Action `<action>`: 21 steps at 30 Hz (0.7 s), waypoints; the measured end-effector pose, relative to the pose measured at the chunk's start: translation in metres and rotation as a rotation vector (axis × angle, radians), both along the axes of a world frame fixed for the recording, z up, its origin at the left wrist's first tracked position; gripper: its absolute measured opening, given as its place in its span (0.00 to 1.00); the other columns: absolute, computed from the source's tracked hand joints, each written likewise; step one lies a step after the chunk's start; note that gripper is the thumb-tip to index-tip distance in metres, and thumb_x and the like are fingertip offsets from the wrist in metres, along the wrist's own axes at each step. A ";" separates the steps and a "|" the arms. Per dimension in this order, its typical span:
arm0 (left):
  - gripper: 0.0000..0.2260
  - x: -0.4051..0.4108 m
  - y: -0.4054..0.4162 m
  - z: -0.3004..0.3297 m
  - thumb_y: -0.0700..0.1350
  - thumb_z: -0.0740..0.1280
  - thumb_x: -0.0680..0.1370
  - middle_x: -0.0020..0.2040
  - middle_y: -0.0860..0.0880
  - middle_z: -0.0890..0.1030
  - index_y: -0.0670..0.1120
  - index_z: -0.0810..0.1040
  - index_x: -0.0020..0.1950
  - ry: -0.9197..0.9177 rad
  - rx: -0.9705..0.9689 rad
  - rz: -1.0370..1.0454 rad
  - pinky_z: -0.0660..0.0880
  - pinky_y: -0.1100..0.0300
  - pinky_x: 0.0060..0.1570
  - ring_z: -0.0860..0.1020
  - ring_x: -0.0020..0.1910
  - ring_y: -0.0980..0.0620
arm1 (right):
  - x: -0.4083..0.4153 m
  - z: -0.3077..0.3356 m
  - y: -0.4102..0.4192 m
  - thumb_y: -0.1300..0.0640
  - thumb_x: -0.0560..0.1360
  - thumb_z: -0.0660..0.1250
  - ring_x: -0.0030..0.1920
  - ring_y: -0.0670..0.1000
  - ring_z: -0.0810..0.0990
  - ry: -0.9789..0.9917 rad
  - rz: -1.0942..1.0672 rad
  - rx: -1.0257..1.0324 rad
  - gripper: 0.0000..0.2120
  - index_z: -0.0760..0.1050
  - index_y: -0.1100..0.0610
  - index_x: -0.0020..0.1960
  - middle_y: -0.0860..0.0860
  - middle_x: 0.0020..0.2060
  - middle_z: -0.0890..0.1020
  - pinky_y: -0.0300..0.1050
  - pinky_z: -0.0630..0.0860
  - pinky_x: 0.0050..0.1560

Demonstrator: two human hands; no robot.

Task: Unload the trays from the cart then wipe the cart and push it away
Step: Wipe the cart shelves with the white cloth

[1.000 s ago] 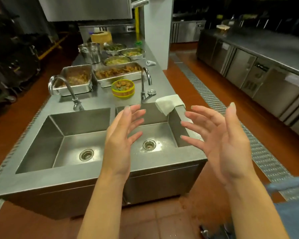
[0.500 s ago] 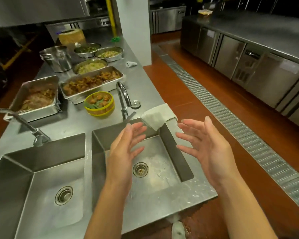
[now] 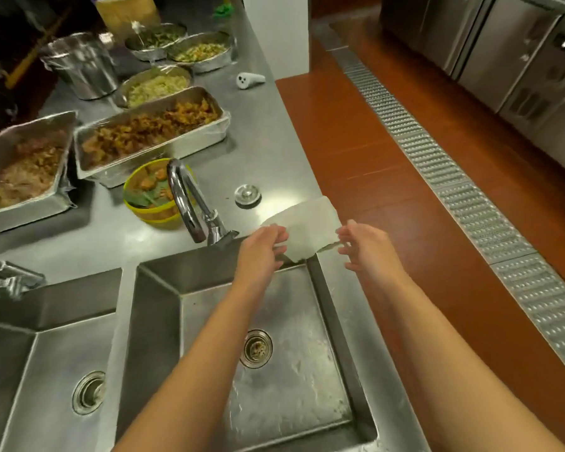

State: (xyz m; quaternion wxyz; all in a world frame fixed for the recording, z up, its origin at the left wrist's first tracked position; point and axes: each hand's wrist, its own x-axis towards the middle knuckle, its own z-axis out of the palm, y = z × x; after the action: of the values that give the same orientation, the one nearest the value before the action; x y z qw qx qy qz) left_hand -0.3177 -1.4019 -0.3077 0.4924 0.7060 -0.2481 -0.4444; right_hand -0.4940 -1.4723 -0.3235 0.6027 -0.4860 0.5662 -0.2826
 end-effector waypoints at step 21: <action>0.17 0.075 -0.152 -0.183 0.47 0.69 0.79 0.61 0.43 0.76 0.43 0.72 0.65 -0.864 0.413 -0.233 0.77 0.46 0.53 0.77 0.57 0.40 | 0.047 -0.151 -0.107 0.56 0.80 0.62 0.68 0.59 0.73 0.679 0.417 -0.216 0.20 0.75 0.61 0.70 0.58 0.68 0.75 0.55 0.74 0.66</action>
State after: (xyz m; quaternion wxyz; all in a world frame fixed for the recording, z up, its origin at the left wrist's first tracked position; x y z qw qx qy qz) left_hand -0.2423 -1.5542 -0.4907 0.1412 0.8763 -0.4134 -0.2030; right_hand -0.4469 -1.5788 -0.4742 0.3715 -0.7164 0.5894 -0.0358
